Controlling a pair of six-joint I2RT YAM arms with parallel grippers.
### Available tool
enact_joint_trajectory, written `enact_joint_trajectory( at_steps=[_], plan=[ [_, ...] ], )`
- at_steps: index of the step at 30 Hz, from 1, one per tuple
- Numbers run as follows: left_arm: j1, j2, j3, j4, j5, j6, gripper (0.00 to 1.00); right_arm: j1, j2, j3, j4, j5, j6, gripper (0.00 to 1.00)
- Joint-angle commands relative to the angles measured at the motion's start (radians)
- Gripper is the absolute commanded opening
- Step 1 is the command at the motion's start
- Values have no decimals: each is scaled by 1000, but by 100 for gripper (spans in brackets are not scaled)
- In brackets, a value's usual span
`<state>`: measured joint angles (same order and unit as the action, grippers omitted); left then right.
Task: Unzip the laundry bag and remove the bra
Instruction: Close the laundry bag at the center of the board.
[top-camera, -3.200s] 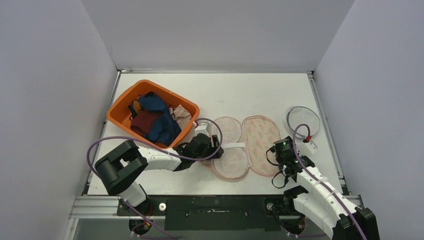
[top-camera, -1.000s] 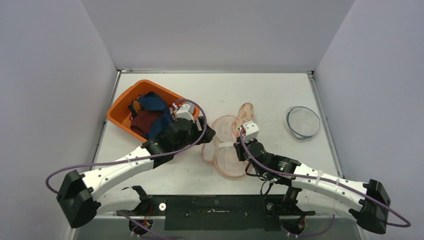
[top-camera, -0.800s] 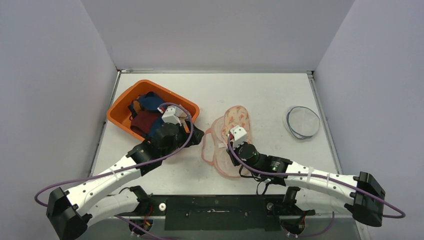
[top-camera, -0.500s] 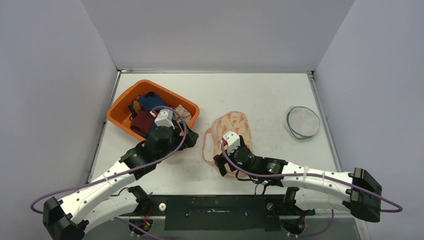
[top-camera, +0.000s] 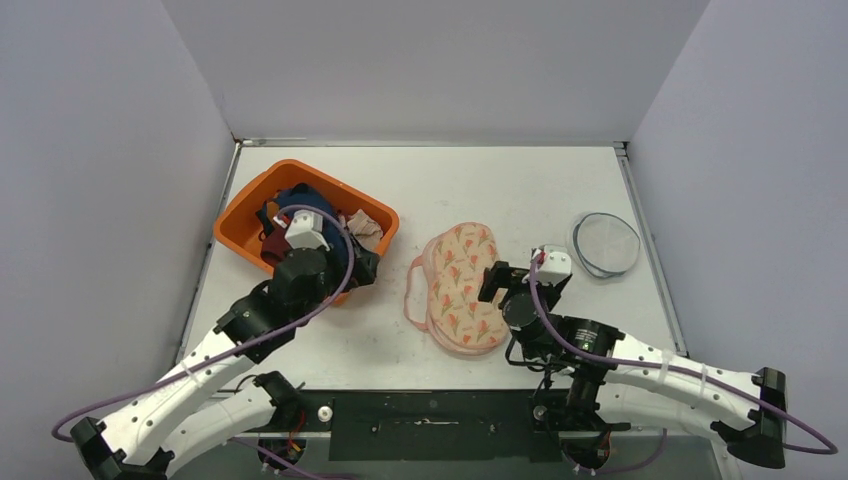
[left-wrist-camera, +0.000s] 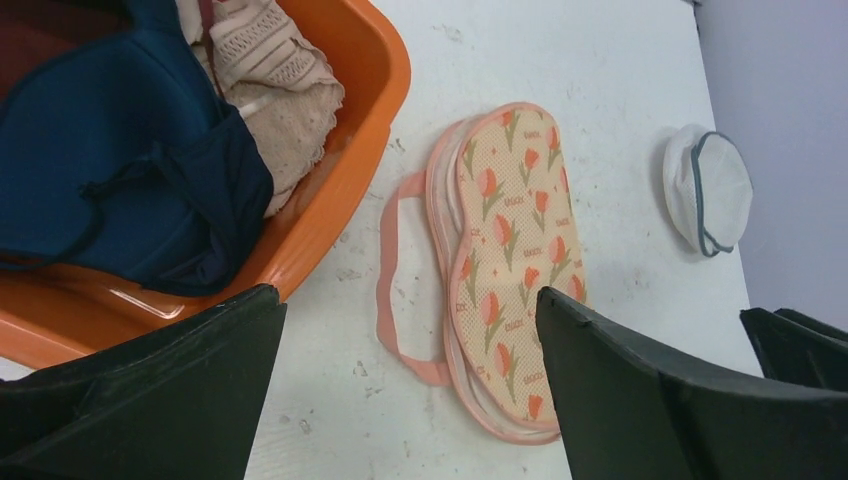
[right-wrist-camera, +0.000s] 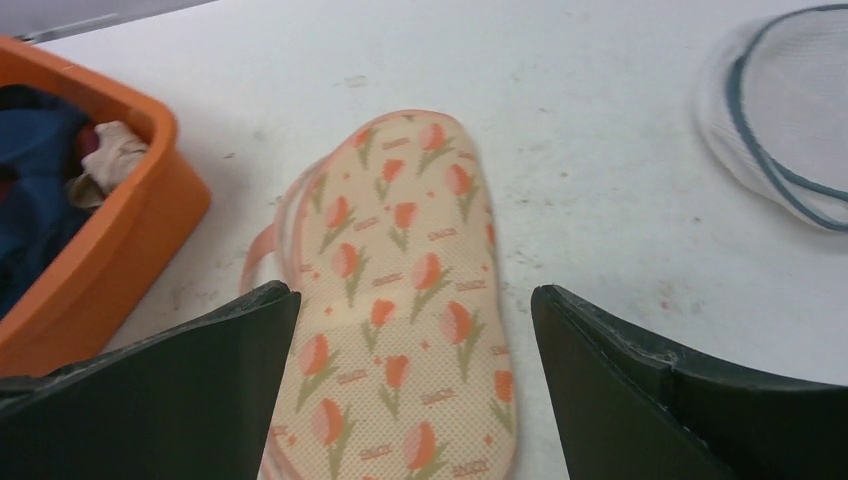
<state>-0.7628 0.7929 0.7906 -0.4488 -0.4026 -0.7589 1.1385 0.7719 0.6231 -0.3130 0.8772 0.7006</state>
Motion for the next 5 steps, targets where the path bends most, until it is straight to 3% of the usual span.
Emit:
enact_joint_trajectory(
  at_steps=[1, 5],
  plan=[
    [8, -62, 40, -34, -99, 29, 96, -2, 19, 42, -225, 220, 209, 90],
    [10, -78, 34, -59, -117, 45, 96, -2, -35, 8, -212, 223, 189, 90]
  ],
)
